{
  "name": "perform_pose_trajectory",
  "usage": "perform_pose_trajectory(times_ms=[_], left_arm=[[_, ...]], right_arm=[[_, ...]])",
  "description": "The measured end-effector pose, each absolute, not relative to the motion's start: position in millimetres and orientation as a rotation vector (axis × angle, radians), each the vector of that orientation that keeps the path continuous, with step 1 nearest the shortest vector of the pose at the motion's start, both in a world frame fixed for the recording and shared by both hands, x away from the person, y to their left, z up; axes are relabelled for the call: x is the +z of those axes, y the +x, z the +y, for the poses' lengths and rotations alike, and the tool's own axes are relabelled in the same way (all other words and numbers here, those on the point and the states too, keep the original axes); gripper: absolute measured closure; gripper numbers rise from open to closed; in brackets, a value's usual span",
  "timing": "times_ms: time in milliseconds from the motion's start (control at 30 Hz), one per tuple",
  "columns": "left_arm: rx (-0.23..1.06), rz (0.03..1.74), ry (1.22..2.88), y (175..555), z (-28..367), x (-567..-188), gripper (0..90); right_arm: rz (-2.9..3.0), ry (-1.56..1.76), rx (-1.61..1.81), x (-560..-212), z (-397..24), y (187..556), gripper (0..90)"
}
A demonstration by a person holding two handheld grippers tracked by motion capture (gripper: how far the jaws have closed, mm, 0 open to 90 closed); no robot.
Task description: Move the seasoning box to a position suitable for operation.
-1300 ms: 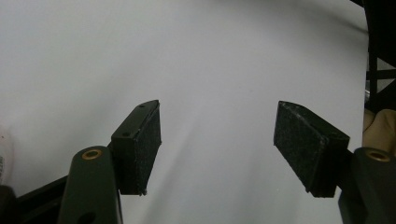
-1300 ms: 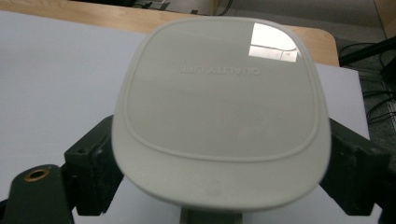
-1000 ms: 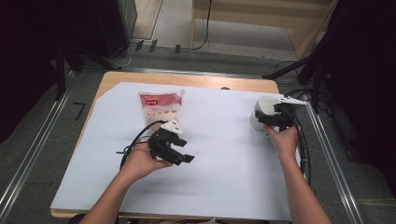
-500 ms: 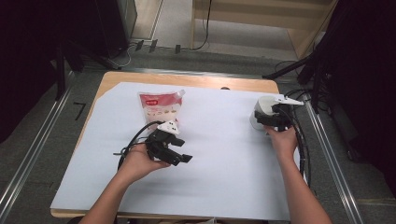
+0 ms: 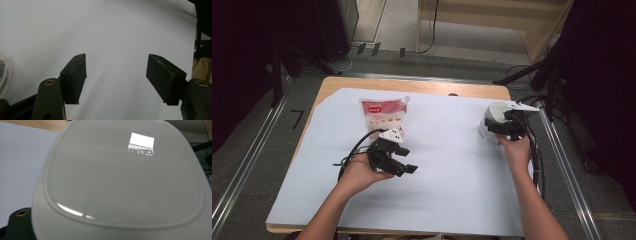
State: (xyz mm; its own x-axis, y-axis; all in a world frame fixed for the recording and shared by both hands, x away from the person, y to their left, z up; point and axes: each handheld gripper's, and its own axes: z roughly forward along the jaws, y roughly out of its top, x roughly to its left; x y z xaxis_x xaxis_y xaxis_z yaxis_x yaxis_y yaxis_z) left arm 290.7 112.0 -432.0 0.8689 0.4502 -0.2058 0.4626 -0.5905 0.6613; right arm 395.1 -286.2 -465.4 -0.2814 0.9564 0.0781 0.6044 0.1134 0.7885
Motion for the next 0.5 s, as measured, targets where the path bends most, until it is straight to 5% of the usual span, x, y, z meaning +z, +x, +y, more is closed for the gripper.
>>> perform_pose_trajectory(times_ms=[500], left_arm=[[-0.039, 0.637, 2.289, 295.4, 106.4, -433.6, 33.4]], right_arm=[[1.97, 1.416, 1.08, -446.0, -272.2, 372.9, 15.0]])
